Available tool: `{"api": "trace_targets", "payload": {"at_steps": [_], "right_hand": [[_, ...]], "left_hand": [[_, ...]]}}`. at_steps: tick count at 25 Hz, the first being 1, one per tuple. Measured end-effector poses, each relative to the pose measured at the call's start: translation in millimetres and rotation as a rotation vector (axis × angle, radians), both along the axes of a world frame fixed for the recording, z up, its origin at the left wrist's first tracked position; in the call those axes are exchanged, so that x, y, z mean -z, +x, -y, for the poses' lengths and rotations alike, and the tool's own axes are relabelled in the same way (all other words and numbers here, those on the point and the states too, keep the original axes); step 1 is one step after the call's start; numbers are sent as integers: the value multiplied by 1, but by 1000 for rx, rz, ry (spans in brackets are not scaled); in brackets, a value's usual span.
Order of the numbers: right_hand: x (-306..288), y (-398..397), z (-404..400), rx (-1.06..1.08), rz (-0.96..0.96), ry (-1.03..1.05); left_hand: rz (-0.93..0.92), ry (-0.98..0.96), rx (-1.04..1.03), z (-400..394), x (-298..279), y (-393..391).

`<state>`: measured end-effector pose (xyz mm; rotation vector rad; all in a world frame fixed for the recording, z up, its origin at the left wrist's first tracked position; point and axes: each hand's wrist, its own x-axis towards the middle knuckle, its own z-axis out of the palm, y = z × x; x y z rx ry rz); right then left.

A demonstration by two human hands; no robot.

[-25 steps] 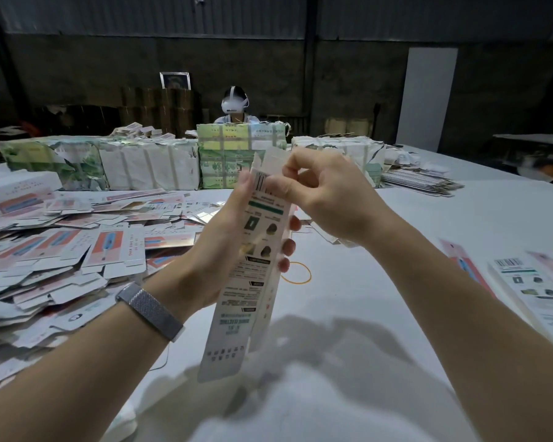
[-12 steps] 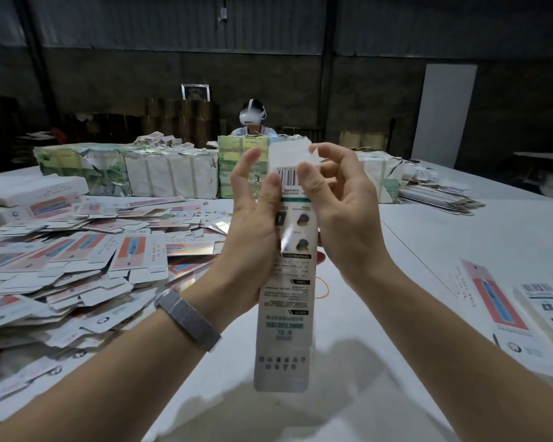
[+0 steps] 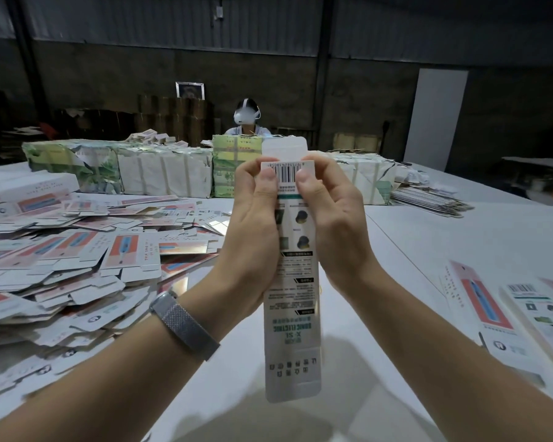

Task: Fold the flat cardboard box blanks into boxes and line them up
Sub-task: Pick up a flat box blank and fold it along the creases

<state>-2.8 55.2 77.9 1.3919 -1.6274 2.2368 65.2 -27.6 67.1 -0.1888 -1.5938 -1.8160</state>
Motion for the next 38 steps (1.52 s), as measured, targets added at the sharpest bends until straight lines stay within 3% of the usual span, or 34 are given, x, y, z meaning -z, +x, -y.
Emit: {"api": "trace_targets", "payload": {"at_steps": [8,16,27,33,38], "right_hand": [[-6,-2,-3,19,116,-64],[-11,-9,-7,-71,250,13],[-15,-9,-15,-57,174,75],[-15,-12,-14,-98,258,102],[-12,-10,-11,-92,203,51]], "left_hand": [[44,-53,68,0,-3,3],[190,-98,104,6,0,0],[281,-51,233,8,-1,4],[194,-185,112,5,6,0],[127,-192,102,5,8,0]]}}
